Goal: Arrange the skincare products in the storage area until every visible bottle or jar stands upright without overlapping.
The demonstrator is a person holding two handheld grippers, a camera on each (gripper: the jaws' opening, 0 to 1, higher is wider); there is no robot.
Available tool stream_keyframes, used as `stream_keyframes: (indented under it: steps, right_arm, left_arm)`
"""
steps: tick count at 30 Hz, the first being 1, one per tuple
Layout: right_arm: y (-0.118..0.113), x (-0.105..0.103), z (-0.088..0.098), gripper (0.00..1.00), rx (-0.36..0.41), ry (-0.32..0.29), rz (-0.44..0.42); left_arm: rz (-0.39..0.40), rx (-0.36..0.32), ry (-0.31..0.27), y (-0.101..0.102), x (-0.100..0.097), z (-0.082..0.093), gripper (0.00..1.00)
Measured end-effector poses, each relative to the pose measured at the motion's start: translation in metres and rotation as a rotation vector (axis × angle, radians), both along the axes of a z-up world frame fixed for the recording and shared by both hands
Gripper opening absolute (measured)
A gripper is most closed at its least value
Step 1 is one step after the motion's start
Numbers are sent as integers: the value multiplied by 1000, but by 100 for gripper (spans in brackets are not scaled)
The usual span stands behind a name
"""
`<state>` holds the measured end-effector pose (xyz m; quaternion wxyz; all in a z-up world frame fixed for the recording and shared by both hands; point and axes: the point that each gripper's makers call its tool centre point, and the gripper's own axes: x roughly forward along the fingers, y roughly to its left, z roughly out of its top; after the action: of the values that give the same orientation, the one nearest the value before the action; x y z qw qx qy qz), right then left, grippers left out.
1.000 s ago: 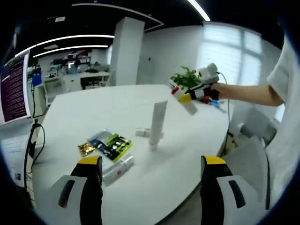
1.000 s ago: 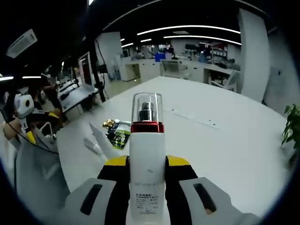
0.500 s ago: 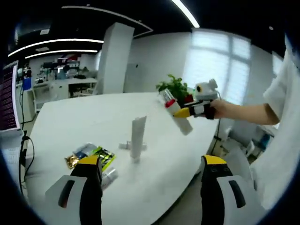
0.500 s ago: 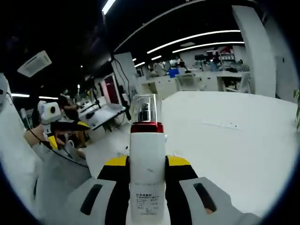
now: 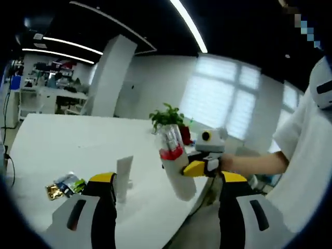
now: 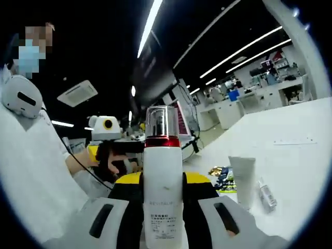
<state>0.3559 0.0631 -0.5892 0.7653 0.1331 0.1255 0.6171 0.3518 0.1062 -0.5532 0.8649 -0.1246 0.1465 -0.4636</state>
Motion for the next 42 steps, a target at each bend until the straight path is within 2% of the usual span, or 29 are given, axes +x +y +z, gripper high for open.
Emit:
stream_keyframes:
  steps: [5, 12, 16, 19, 20, 21, 22, 24, 25, 29, 30, 34, 36, 37, 38, 42]
  right_arm:
    - [21, -17, 5, 27, 52, 2, 79]
    - [35, -29, 12, 27, 114, 19, 138]
    - [42, -33, 15, 27, 148, 32, 164]
    - [46, -36, 17, 27, 166, 45, 179]
    - [48, -36, 16, 27, 164, 47, 182]
    - [48, -36, 16, 27, 166, 53, 183]
    - [47, -35, 16, 27, 170, 56, 178]
    - [47, -33, 16, 27, 165, 60, 175]
    - [47, -31, 15, 27, 152, 59, 169]
    - [46, -26, 12, 29, 109, 53, 145]
    - [47, -23, 11, 29, 87, 61, 107]
    - [48, -15, 14, 31, 32, 27, 22]
    - [49, -8, 15, 32, -50, -7, -70]
    - [49, -5, 16, 32, -79, -39, -102]
    - [49, -2, 18, 32, -120, -78, -155]
    - [47, 3, 14, 30, -309, -177, -251]
  left_arm:
    - [-28, -40, 5, -5, -2, 6, 71]
    - [-89, -55, 14, -14, -10, 5, 59]
    - [-112, -79, 21, -17, -12, 7, 45]
    - [-124, -89, 21, -19, -13, 8, 30]
    - [-150, -96, 15, -22, -17, 10, 26]
    - [-137, -88, 14, -22, -15, 10, 26]
    - [-112, -67, -11, -21, -11, 10, 27]
    - [-91, -45, -1, -22, -9, 9, 27]
    - [-73, -38, 28, -21, -7, 6, 27]
    - [-19, -31, 66, -17, -2, 3, 26]
    - [-1, -33, 75, -16, 0, 2, 26]
    - [86, -108, 156, -6, 11, 2, 25]
    - [149, -163, 233, 2, 19, -1, 25]
    - [169, -173, 244, 4, 21, -1, 25]
    - [206, -176, 264, 8, 26, -3, 25]
    - [300, -139, 306, 15, 33, -7, 25]
